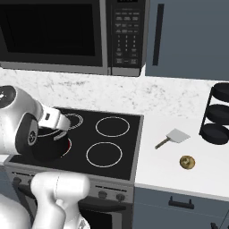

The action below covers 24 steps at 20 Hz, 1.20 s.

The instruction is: Put the onion and broccoli in the pot. Retrieve the spatula and lightly stir the vegetables in the pot.

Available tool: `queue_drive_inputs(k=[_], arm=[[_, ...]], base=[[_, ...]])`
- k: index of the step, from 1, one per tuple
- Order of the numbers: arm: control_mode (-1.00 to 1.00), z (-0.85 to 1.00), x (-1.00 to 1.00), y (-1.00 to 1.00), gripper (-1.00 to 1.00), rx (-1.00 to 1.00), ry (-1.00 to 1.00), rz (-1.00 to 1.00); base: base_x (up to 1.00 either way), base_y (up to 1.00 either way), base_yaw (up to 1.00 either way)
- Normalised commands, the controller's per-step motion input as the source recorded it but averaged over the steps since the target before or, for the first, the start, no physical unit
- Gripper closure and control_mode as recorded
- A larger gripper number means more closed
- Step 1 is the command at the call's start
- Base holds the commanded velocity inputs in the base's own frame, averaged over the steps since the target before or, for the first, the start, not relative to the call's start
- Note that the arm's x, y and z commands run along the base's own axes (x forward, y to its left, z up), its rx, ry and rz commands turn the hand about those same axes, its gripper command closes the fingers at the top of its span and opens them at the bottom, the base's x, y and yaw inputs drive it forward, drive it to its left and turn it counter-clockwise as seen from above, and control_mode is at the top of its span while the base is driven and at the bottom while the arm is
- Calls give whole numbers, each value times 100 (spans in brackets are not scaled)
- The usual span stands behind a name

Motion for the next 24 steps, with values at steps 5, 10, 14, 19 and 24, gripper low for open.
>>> queue_drive_inputs(k=[5, 10, 14, 19, 24], arm=[[-100, 12, -58, -100, -100, 0, 0, 13], [-100, 0, -45, -100, -100, -1, 0, 6], [-100, 0, 0, -100, -100, 0, 8, -2], [-100, 0, 24, -98, -100, 2, 25, -10], [-100, -10, 33, -70, -100, 0, 20, -18]], base=[[0, 0, 0], [0, 0, 0], [0, 0, 0], [0, 0, 0], [0, 0, 0]])
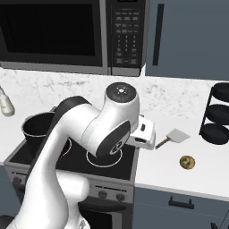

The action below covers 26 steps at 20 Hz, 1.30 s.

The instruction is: Put the onion and broccoli in the pot. Retrieve the spatula and lightly stir the vegetables in the pot.

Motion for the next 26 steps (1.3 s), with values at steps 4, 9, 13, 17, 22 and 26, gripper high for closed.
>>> queue_drive_inputs(k=[4, 9, 13, 17, 22, 26], arm=[[-100, -40, 17, -51, -100, -1, 0, -13], [-100, -52, 23, -51, -100, -2, 1, -9], [-100, -40, 41, -58, -100, 0, 10, -7], [-100, -34, 35, -62, -100, 0, 13, -3], [-100, -29, 27, -47, -100, 0, 9, 0], [-100, -29, 26, -21, -100, 0, 4, 1]], base=[[0, 0, 0], [0, 0, 0], [0, 0, 0], [0, 0, 0], [0, 0, 0], [0, 0, 0]])
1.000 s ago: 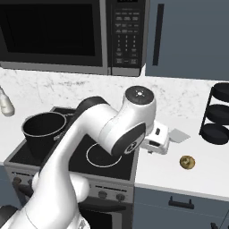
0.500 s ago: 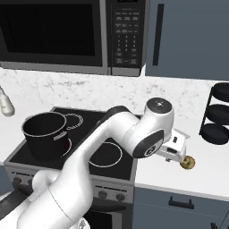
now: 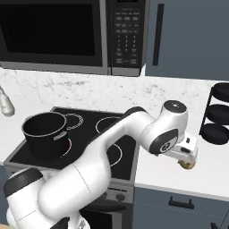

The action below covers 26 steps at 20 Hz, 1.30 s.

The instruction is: Put the onion and broccoli in the pot. Retrieve the spatula and lightly stir the vegetables in the pot.

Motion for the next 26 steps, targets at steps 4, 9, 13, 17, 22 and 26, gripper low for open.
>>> queue_drive_inputs(k=[4, 9, 13, 17, 22, 26], arm=[[-100, -28, 14, -10, -100, 0, 2, 3], [-100, -31, 6, -2, -100, 0, 0, 1], [-100, -33, 1, 0, -100, 0, -8, 0], [-100, -31, 0, 0, -100, 0, -16, 0], [-100, -23, 0, 0, -100, 0, -15, -1], [-100, -9, 4, 0, -100, 0, -3, -6]], base=[[0, 0, 0], [0, 0, 0], [0, 0, 0], [0, 0, 0], [0, 0, 0], [0, 0, 0]])
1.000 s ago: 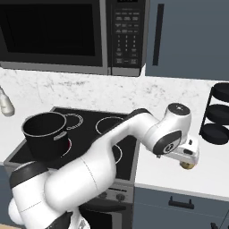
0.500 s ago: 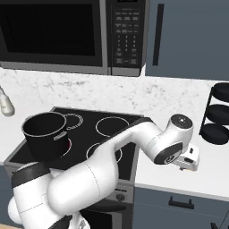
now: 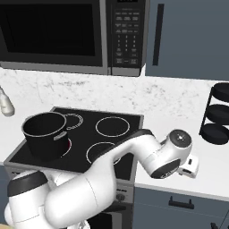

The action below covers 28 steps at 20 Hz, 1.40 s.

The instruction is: Put the onion and broccoli in the pot. Retrieve the spatula and lightly stir the vegetables in the pot.

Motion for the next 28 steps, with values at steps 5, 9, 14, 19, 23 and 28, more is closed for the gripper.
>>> queue_drive_inputs(k=[5, 9, 14, 19, 23, 28], arm=[[-100, -2, 22, -7, -100, 0, 2, -4], [-100, -9, 29, -12, -100, 0, 2, -2], [-100, -14, 20, -21, -100, 0, 0, 0], [-100, -12, 22, -24, -100, 0, 5, -3], [-100, -17, 24, -12, -100, 0, 3, -4], [-100, -22, 18, -11, -100, 0, 2, -2]], base=[[0, 0, 0], [0, 0, 0], [0, 0, 0], [0, 0, 0], [0, 0, 0], [0, 0, 0]])
